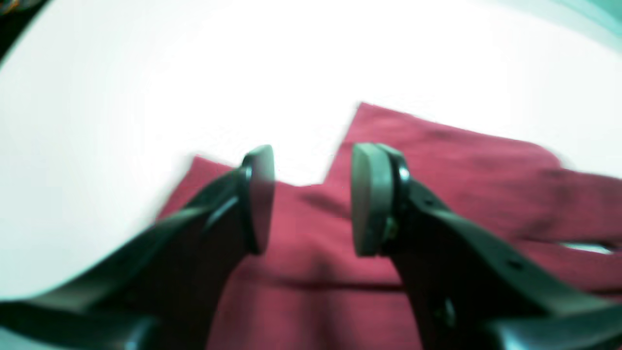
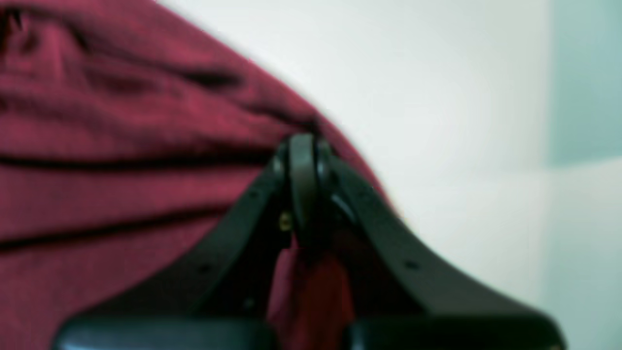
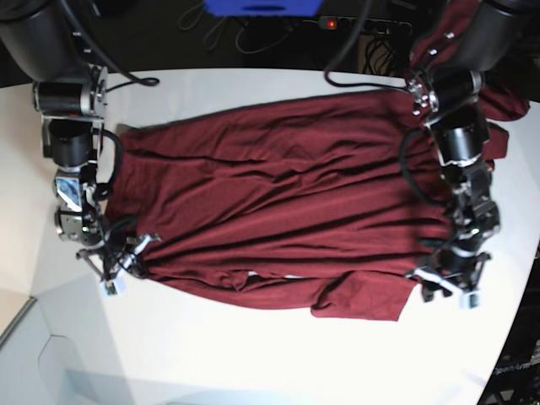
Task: Layout the t-shirt on the table in an organized manner, then fold the t-shirt properly
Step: 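Pull the shirt side edge with the left gripper to flatten it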
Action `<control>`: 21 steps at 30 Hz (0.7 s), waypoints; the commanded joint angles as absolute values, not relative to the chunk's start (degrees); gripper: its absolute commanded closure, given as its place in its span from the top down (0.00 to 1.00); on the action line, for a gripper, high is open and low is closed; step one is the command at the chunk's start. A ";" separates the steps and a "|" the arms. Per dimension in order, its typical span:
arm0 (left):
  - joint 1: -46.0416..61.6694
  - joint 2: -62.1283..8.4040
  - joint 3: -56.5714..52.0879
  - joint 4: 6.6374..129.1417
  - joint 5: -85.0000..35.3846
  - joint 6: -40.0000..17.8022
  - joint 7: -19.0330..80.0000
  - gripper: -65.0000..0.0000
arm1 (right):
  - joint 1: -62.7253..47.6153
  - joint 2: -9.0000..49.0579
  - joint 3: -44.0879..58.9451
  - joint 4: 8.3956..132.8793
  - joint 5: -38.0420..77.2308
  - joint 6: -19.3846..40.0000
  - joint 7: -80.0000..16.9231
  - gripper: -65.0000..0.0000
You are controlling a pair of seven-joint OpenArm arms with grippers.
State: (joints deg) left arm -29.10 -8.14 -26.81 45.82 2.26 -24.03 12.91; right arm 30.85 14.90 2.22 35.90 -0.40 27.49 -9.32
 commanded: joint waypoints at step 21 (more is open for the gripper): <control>-40.57 -8.84 -17.89 21.49 1.19 -13.05 4.00 0.01 | 22.37 15.34 2.33 48.31 0.04 27.30 -8.92 0.00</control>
State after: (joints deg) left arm -38.17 -8.29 -17.85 20.29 1.78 -12.82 5.54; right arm 21.32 14.76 2.28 47.59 0.27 27.33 -8.71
